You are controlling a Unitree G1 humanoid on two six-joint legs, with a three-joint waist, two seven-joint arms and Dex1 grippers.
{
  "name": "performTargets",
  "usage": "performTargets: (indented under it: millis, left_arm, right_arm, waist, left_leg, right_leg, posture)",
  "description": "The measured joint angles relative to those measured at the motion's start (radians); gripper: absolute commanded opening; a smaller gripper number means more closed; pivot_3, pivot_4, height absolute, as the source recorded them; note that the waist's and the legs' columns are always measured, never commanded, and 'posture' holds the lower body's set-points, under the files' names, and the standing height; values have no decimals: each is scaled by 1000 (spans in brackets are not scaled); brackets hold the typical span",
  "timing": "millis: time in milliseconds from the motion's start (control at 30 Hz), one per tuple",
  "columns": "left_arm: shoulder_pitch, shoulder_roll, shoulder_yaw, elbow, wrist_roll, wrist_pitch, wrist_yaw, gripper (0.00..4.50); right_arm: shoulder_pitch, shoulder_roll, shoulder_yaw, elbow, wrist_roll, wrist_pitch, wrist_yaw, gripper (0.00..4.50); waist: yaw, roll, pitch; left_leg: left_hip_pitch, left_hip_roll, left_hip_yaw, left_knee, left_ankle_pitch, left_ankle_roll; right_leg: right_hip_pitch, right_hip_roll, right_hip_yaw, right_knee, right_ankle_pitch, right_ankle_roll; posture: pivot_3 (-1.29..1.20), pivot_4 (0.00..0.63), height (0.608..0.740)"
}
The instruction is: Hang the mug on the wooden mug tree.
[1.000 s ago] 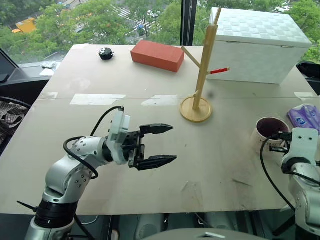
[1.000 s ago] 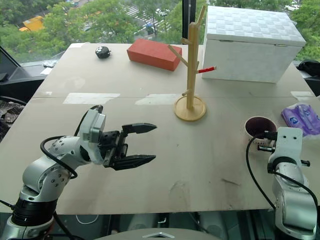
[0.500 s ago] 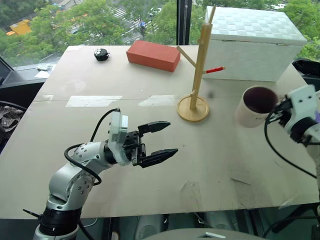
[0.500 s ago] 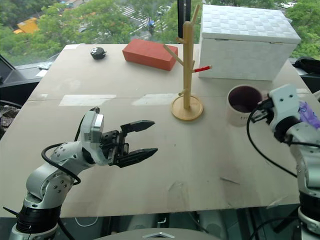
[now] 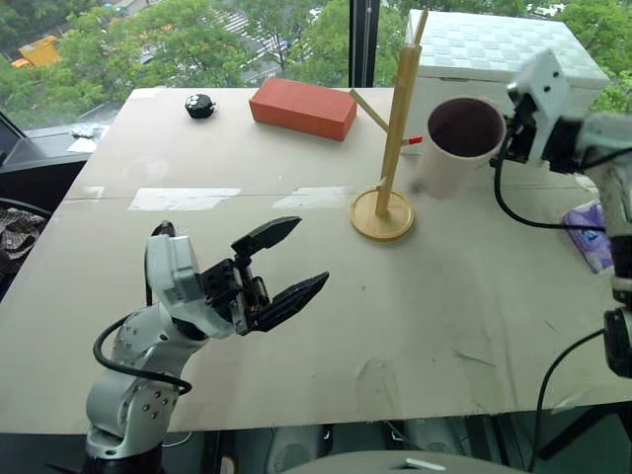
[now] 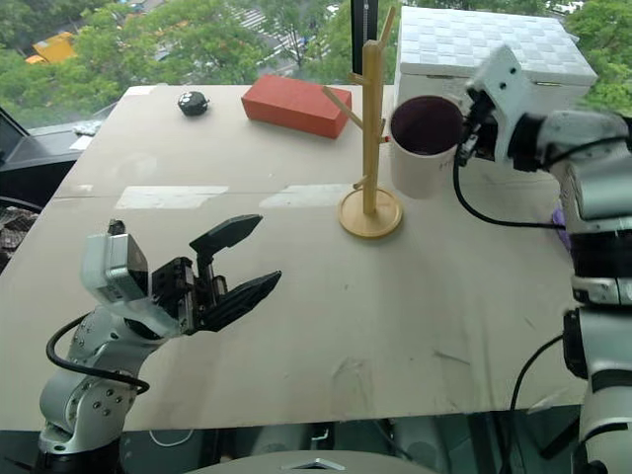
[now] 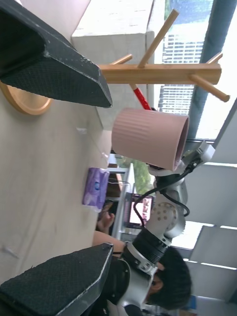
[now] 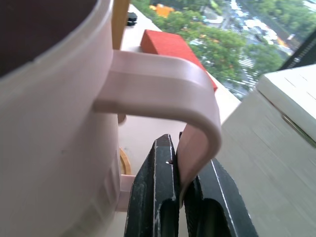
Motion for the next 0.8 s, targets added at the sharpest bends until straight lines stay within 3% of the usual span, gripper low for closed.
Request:
performTargets:
  millis: [367,800]
  left_arm:
    - [72,15,32,-68,-58,5,68,4500]
    - [115,14,33,-96,-53,-3,109,4500]
  right_arm:
    - [-162,62,88,279,-125,-170,104,19]
    - [-210,100,78,369,-157,-188,143,19]
  waist:
    - [-1,0,0]
    - [-3,1,0]
  left_leg:
    - [2,0,1,0,0,0]
    - [2,1,1,0,0,0]
  right_leg:
    - [0,0,0,1,1,-1]
    - [0,-1,0,1,1,-3]
  posture:
    - [0,150,740]
    - [0,150,740]
